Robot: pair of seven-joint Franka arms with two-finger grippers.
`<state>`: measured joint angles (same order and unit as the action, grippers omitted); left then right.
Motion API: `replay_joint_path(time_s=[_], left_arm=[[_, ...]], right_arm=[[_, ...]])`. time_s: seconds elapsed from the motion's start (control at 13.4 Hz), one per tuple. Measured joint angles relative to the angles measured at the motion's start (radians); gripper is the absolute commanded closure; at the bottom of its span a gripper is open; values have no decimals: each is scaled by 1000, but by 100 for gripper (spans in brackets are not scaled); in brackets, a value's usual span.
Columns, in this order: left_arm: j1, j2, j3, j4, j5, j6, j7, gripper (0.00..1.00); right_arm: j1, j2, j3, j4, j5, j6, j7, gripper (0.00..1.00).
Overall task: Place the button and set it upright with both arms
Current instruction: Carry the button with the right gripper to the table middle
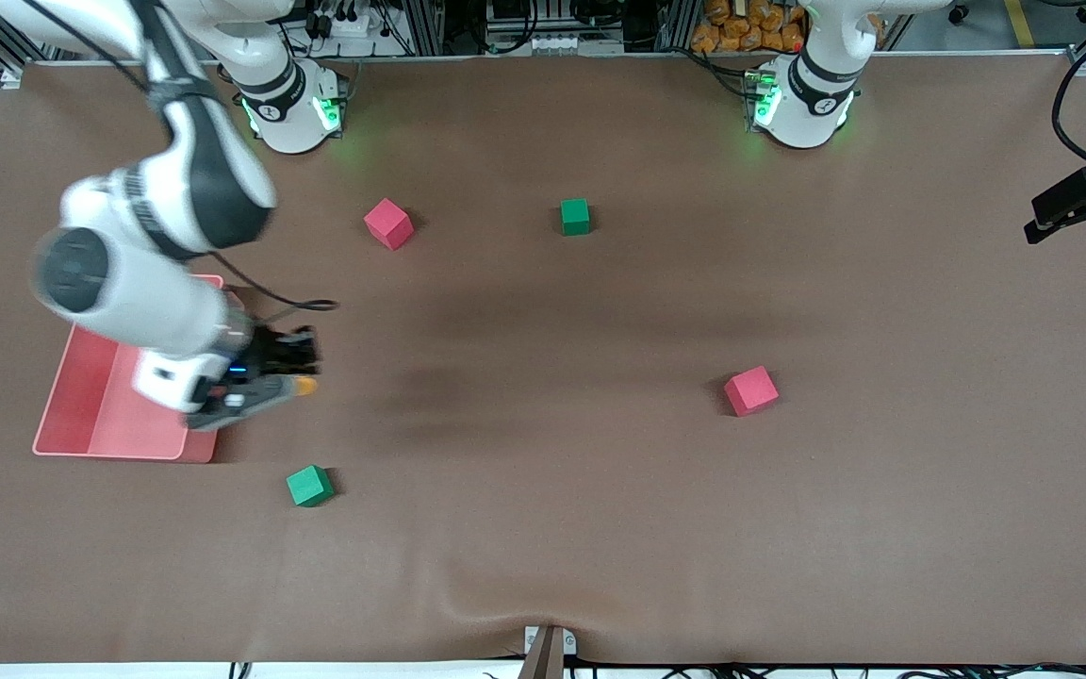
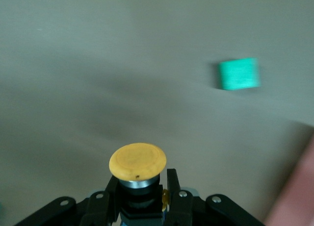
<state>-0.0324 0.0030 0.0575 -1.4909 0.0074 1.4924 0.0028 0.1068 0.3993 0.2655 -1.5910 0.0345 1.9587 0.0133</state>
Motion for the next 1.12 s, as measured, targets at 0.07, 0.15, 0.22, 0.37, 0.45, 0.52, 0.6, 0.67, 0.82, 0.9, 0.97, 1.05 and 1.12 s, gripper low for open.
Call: replay_joint_path(time_s=[0.07,0.15,0.22,0.37,0.45,0.52,0.6,0.67,0.82,0.9,0.97,1.05,1.12], left_arm=[[0,0,0,0,0,0,0,0],[0,0,0,0,0,0,0,0],[0,0,0,0,0,0,0,0],[0,1,-1,-1,0,0,0,0],[0,1,-1,-1,0,0,1,0],[0,2,-1,-1,0,0,2,0],[0,2,-1,-1,0,0,2,0],[0,3,-2,-1,0,0,3,0],[-2,7,-3,-2,0,0,4,0],[-3,10,-4,-2,0,0,4,0],[-4,12,-6,-2,0,0,5,0],[-4,13,-7,-2,0,0,5,0],[-5,14,-8,-2,0,0,5,0]], right_arm=[[52,47,0,33,0,7,68,99],[100,97,-1,73,-1,17,130,100],[149,149,-2,120,-1,27,190,100],[253,247,-4,212,-1,59,318,100],[307,287,-6,241,-2,84,380,100],[361,321,-10,256,-3,109,437,100],[415,350,-19,264,-3,131,486,100],[472,376,-35,269,-3,150,528,100],[589,427,-82,292,-3,172,591,100],[644,455,-108,314,-3,178,622,100],[687,481,-127,340,-3,180,652,100],[716,508,-139,368,-3,181,677,100],[730,533,-145,394,-3,181,691,100]])
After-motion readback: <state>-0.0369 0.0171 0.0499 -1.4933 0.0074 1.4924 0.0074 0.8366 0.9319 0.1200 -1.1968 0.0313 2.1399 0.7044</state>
